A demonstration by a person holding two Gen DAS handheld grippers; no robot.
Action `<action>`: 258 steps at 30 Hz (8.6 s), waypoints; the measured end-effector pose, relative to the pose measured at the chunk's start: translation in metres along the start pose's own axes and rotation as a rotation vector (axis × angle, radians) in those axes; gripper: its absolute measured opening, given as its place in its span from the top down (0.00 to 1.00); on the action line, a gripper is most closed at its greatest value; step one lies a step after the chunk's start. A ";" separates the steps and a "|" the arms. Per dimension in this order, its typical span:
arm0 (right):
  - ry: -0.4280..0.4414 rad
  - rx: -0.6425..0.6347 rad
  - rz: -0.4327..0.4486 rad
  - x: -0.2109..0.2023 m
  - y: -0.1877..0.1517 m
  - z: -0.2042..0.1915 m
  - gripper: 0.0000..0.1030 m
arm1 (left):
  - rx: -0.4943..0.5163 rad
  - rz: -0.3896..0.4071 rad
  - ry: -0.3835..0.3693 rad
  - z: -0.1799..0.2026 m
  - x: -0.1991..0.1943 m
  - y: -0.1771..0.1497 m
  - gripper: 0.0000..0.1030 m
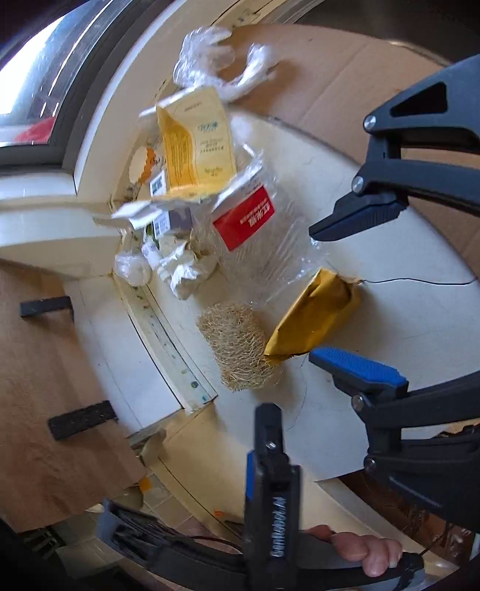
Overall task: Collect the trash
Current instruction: 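Grasp the noodle block with the left tool while the right tool grasps the yellow packet, then carry the noodle block and yellow packet down over the bin, then open both tools to drop the noodle block and packet into the bin, then raise both tools back to the counter, then grasp the clear plastic bag with the left tool while the right tool grasps the yellow-white carton, then lift the plastic bag and carton off the counter toward the bin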
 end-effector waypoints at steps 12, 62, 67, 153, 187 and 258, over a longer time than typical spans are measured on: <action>0.073 -0.036 -0.055 0.012 -0.018 -0.014 0.87 | -0.102 -0.031 -0.111 0.015 0.054 0.030 0.56; -0.075 0.375 0.006 -0.145 -0.266 -0.113 0.88 | 0.412 0.080 -0.135 0.039 -0.150 -0.290 0.94; -0.061 0.434 -0.097 -0.112 -0.300 -0.100 0.88 | 0.393 -0.037 -0.134 0.033 -0.110 -0.326 0.94; -0.273 0.408 0.260 -0.259 -0.233 -0.070 0.60 | 0.587 0.389 -0.009 0.091 -0.254 -0.240 0.24; -0.023 0.557 0.114 -0.078 0.060 0.139 0.59 | 0.294 -0.007 0.055 0.093 0.018 0.043 0.24; -0.032 0.537 0.348 -0.182 -0.130 -0.046 0.61 | 0.300 0.103 -0.056 -0.007 -0.174 -0.244 0.94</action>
Point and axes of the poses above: each gripper's, at about its wrist camera, not at the fingertips, and x roughly the way its jaws point, z to its right, y to its top, the point moved 9 cm from there along x, roughly the way its jaws point, and after that the axes turned 9 degrees about x, right-handed, at the moved point
